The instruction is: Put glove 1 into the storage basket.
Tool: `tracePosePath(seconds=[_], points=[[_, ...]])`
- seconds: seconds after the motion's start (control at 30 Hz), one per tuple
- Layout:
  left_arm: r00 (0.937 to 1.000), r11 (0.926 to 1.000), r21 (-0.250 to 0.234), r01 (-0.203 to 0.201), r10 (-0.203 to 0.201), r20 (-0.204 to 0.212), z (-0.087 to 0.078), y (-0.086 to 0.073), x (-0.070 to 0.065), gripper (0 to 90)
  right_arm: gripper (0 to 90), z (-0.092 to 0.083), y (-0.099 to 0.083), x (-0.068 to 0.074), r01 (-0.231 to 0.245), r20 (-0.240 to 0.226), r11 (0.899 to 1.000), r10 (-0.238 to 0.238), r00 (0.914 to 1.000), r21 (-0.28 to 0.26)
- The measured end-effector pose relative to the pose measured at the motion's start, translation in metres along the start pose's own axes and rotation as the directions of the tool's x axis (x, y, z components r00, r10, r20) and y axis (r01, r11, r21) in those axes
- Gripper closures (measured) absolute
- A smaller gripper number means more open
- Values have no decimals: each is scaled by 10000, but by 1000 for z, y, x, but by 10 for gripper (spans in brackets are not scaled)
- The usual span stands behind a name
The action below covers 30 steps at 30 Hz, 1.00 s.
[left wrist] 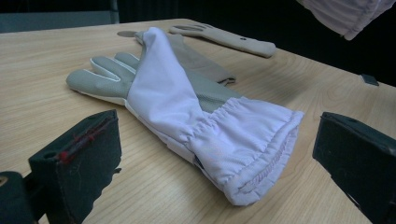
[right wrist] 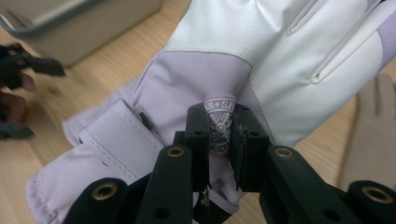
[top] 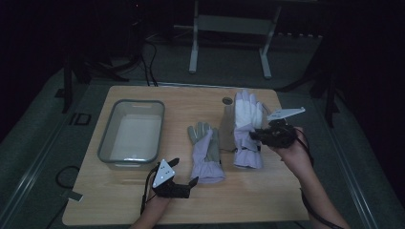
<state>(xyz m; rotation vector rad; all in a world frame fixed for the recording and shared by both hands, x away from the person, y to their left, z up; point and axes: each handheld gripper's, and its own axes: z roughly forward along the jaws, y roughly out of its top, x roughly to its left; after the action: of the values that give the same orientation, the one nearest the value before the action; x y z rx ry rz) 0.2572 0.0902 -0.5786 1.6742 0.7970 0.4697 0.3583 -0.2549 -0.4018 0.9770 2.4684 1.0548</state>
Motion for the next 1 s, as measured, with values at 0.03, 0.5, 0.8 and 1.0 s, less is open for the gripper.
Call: tracePosePath(seconds=[0.03, 0.5, 0.8, 1.0], points=[[10000, 10000, -9, -7, 7, -17, 0, 0, 0, 14, 784, 3, 3, 4, 75, -74, 10000, -75, 9999, 3], [9995, 9992, -276, -305, 303, -65, -4, 0, -4, 14, 784, 70, 28, 53, -23, -1025, 9985, 80, 9947, 554], [9993, 9979, -556, -318, 307, -212, -10, 0, -3, 13, 784, 118, 21, 63, 14, -961, 9878, 138, 9953, 1554], [9995, 9985, -463, -288, 281, -154, -9, 0, -3, 13, 779, 136, 12, 61, -150, -852, 9802, 324, 9958, 1976]])
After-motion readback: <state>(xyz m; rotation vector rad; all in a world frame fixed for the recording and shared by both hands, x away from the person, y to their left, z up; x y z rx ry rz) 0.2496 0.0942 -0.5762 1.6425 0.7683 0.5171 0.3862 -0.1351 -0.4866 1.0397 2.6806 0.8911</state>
